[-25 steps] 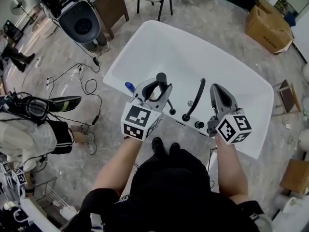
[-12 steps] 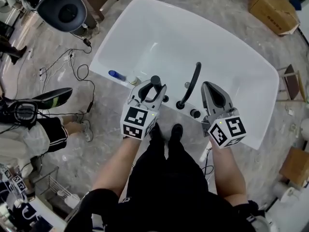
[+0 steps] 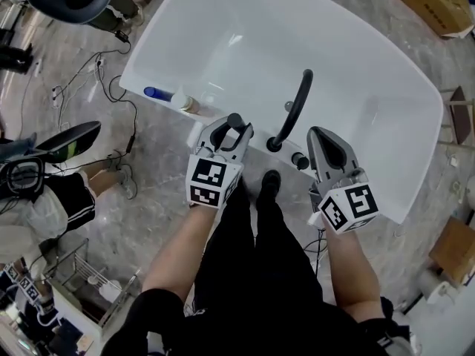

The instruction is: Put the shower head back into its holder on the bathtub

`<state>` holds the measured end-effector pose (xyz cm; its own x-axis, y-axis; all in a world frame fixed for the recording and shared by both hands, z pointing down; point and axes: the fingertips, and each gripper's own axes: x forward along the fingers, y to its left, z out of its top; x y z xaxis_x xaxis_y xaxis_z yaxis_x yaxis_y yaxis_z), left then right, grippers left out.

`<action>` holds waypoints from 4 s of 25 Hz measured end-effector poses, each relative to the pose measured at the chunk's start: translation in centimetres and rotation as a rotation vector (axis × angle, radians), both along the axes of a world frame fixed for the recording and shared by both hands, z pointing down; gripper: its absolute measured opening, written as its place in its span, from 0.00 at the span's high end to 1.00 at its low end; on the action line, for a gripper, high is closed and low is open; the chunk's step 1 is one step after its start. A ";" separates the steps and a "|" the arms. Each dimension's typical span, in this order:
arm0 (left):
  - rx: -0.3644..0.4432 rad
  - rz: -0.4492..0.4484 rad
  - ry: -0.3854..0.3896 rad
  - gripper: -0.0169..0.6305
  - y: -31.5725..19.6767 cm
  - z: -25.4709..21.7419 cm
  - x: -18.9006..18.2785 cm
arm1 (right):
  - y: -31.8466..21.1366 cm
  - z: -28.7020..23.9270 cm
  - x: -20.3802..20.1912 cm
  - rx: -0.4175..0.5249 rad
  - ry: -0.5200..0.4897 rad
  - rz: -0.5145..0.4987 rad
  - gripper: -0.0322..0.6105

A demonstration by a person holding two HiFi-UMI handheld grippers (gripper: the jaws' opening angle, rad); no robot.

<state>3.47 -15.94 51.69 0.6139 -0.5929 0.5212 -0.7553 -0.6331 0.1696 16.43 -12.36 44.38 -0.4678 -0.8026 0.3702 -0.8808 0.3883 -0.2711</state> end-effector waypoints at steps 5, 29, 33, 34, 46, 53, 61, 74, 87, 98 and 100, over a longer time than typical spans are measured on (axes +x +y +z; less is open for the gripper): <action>-0.022 -0.017 -0.022 0.75 0.1 4.7 0.7 | 1.1 4.2 0.9 -0.033 -0.009 -0.014 0.93; -0.049 0.016 -0.142 0.65 2.5 13.1 1.5 | 3.4 9.4 2.1 -0.127 -0.086 0.009 0.93; -0.060 -0.003 -0.146 0.58 3.0 11.5 0.8 | 2.9 7.5 1.7 -0.121 -0.090 -0.002 0.93; -0.060 -0.008 -0.143 0.58 3.1 10.9 0.7 | 2.8 6.8 1.7 -0.115 -0.090 -0.007 0.93; -0.033 -0.031 -0.135 0.76 2.9 6.7 0.2 | 2.2 2.3 1.8 -0.087 -0.101 -0.019 0.93; 0.005 -0.053 -0.117 0.72 2.4 1.6 0.1 | 1.5 -1.6 2.2 -0.068 -0.102 -0.031 0.93; 0.093 -0.156 -0.021 0.76 3.1 -9.4 -1.3 | 1.2 -8.4 2.9 0.037 -0.092 -0.068 0.93; 0.298 -0.303 0.039 0.87 3.5 -25.6 -4.6 | 2.2 -18.2 3.1 0.199 -0.114 -0.175 0.93; 0.421 -0.280 0.084 0.92 4.1 -31.9 -13.6 | 2.4 -26.0 -4.7 0.369 -0.055 -0.144 0.93; 0.409 -0.279 0.112 0.92 4.0 -32.7 -12.0 | 2.6 -28.8 -3.3 0.440 -0.042 -0.102 0.93; 0.412 -0.293 0.112 0.92 3.9 -32.9 -11.1 | 2.3 -28.4 -2.8 0.439 -0.018 -0.106 0.93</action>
<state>-7.67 -12.05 18.77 0.4300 -0.8905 0.1489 -0.9024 -0.4289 0.0406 13.59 -10.09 15.95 -0.5592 -0.8290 -0.0032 -0.8265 0.5578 -0.0755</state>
